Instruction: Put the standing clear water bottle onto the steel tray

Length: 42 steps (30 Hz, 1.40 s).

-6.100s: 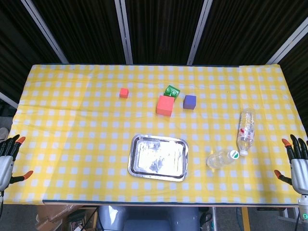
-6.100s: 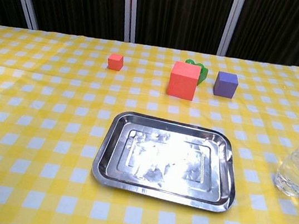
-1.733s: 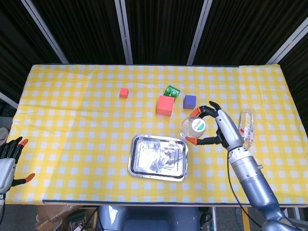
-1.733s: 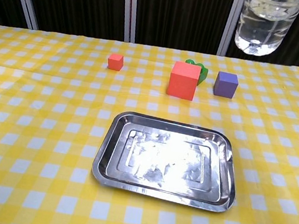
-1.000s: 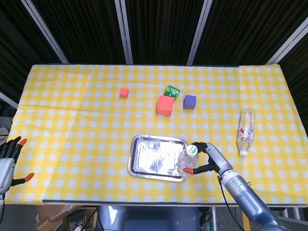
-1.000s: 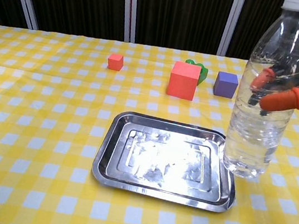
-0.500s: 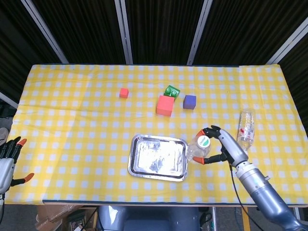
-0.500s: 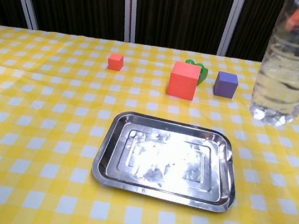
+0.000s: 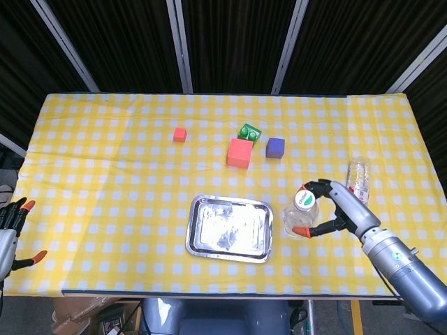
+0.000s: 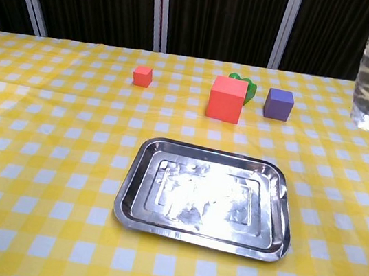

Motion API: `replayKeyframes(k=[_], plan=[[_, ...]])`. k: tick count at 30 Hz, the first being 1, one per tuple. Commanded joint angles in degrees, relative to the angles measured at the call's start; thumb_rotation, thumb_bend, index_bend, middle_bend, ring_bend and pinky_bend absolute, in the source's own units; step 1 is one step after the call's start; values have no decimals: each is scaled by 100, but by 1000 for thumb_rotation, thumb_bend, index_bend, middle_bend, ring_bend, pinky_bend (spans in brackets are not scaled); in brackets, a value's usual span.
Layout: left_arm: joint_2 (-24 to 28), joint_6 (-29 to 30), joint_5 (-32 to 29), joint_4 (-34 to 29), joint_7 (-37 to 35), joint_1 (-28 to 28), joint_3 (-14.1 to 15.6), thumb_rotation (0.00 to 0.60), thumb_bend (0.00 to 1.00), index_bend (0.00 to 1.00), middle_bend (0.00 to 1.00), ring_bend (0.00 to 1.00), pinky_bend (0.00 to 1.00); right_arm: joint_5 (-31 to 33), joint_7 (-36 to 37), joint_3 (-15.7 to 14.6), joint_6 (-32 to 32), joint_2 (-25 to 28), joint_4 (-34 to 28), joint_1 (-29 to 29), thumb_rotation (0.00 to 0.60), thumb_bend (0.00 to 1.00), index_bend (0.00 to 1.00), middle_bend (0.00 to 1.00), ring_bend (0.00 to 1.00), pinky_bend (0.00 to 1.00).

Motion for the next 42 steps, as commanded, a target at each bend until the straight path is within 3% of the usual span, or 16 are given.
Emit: replayKeyframes(k=[1,5,12,20,33,37,42], plan=[[-4,0,-10,6,8,-1,-6,600,150,42,0,0,0,-77,-411,-692,292,-768,-2,-136,600,495,873,706,482,0],[-26,-14,-16,16,49,-9,-6,600,150,42,0,0,0,-220,-525,-1177,746,-1726,199,-285,600,498,874,706,482,0],[-71,-23,-25,12,169,-18,-3,600,150,42,0,0,0,-1152,76,-1116,1415,-2556,609,-671,600,510,883,706,482,0],[-112,-58,-59,16,277,-31,2,600,150,42,0,0,0,-2150,859,-1179,2253,-2853,1325,-1261,600,519,901,706,482,0],[-172,-53,-62,-23,451,-38,11,600,151,42,0,0,0,-3287,3167,-1513,2147,-2453,3021,-1687,600,527,907,706,482,0],[-181,-35,-32,-48,489,-35,22,600,151,42,0,0,0,-3562,3172,-1624,2179,-2491,2985,-1620,600,526,907,706,482,0],[-151,-7,-13,-61,431,-23,19,600,150,42,0,0,0,-3786,2729,-1748,2155,-2668,2512,-1423,600,526,907,706,482,0]])
